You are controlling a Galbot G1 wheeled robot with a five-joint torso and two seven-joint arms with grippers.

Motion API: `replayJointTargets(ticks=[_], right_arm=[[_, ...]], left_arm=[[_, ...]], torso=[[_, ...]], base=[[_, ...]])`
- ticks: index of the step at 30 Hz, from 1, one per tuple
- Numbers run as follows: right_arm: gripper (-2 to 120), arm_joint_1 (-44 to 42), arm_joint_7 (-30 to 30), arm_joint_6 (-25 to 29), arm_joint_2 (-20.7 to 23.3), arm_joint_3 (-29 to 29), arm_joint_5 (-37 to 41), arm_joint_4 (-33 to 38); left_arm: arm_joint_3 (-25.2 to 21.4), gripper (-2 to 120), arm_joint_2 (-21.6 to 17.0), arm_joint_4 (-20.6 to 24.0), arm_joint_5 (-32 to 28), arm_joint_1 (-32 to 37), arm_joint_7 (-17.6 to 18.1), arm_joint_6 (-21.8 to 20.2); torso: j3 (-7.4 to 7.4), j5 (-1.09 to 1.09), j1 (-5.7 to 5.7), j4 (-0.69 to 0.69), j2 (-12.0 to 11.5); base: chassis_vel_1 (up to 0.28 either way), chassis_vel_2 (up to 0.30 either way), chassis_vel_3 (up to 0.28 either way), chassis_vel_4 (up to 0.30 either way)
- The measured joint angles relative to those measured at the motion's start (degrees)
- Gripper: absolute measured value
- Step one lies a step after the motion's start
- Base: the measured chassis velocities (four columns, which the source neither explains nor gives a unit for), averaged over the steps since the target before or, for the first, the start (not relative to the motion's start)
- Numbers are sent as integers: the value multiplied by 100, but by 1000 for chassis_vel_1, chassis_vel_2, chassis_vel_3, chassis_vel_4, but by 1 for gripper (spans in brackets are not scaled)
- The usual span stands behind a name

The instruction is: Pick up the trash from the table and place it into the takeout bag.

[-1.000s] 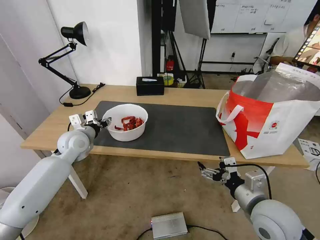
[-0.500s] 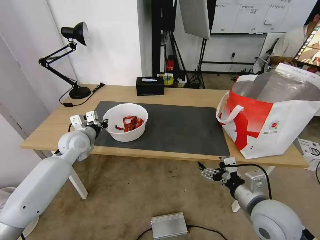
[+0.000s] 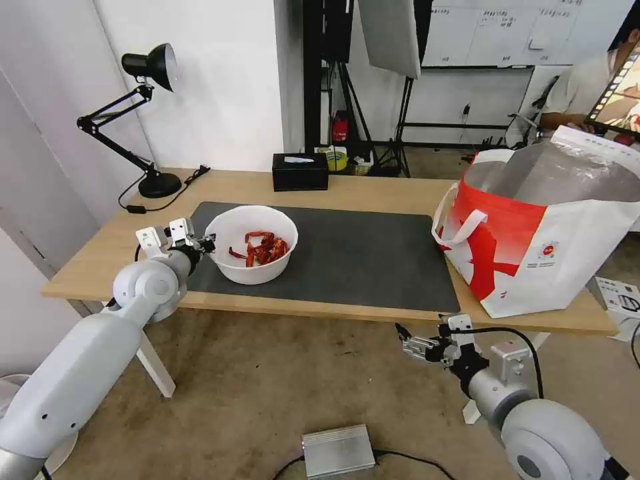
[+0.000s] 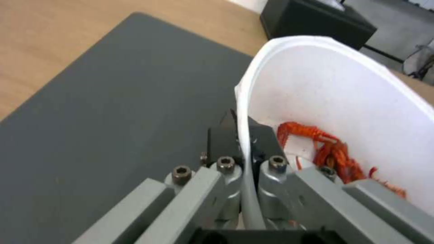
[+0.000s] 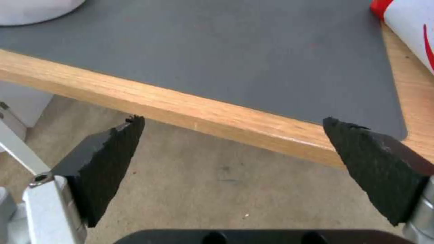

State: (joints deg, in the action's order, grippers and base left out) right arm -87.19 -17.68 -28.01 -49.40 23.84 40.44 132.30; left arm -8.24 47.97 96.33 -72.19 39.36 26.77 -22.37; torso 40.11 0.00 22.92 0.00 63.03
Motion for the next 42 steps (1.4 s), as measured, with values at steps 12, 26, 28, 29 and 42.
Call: replayJointTargets(ticks=[12,26,28,29,42], right_arm=[[100,0,0,0,0,0,0,0],[100,0,0,0,0,0,0,0],[100,0,0,0,0,0,0,0],[100,0,0,0,0,0,0,0],[100,0,0,0,0,0,0,0]], left_arm=[[28,0,21,171,-132,-174,94,11],[218,0,44,504,-517,-730,333,12],[278,0,73,565,-594,-855,391,12],[310,0,87,593,-629,-918,417,11],[1045,0,287,753,-1130,-2067,684,1]], torso=[[0,0,0,0,0],[0,1,0,0,0],[0,1,0,-1,0],[0,0,0,-1,0],[0,1,0,-1,0]], base=[[0,0,0,0],[0,0,0,0],[0,0,0,0],[0,0,0,0],[0,0,0,0]])
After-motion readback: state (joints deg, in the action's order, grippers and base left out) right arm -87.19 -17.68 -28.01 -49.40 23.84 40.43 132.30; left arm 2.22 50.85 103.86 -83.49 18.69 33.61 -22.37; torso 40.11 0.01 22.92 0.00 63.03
